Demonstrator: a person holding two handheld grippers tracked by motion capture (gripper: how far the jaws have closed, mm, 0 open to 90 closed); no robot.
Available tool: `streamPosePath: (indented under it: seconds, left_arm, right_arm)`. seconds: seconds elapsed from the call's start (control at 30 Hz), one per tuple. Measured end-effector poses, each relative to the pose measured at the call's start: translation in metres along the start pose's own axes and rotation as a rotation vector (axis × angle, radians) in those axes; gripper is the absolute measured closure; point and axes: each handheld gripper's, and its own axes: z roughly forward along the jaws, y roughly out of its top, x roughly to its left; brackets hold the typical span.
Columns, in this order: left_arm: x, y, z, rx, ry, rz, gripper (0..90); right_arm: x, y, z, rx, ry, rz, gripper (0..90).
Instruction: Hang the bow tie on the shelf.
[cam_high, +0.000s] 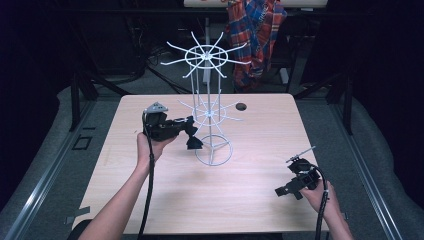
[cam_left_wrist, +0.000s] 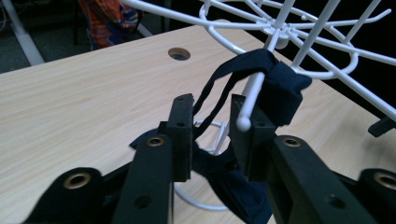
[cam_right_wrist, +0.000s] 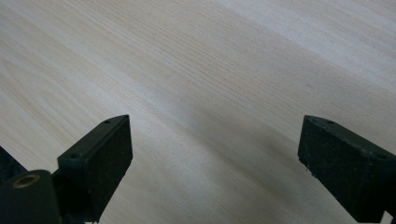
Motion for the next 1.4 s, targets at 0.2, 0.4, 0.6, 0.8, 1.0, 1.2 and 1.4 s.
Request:
streamPosePath:
  seconds: [0.2,0.4,0.6,0.8,1.0,1.2,1.4]
  left_arm:
    - [0.004,0.0,-0.004,0.044,0.019,-0.007,48.8]
    - [0.006,-0.001,-0.018,0.063,0.079,0.011,39.4]
    - [0.009,-0.007,-0.038,0.086,0.119,0.012,28.6]
    - [0.008,-0.016,-0.054,0.182,0.171,0.048,18.9]
    - [0.005,-0.027,-0.063,0.27,0.234,0.063,13.3]
    - [0.002,-0.039,-0.069,0.326,0.273,0.076,5.5]
    - [0.001,-0.052,-0.073,0.39,0.29,0.07,1.0]
  right_arm:
    - [0.0,0.0,0.0,0.0,-0.001,-0.001,9.6]
    - [-0.001,0.0,-0.001,0.004,-0.019,-0.009,9.3]
    - [0.0,0.0,0.0,-0.007,-0.009,0.005,9.3]
    - [0.0,0.0,0.001,-0.021,-0.003,0.007,9.3]
    - [0.0,0.001,0.0,0.0,0.003,-0.008,9.3]
    - [0.0,0.001,0.0,-0.001,0.003,-0.007,9.3]
    - [0.0,0.001,-0.001,0.016,-0.008,-0.018,9.3]
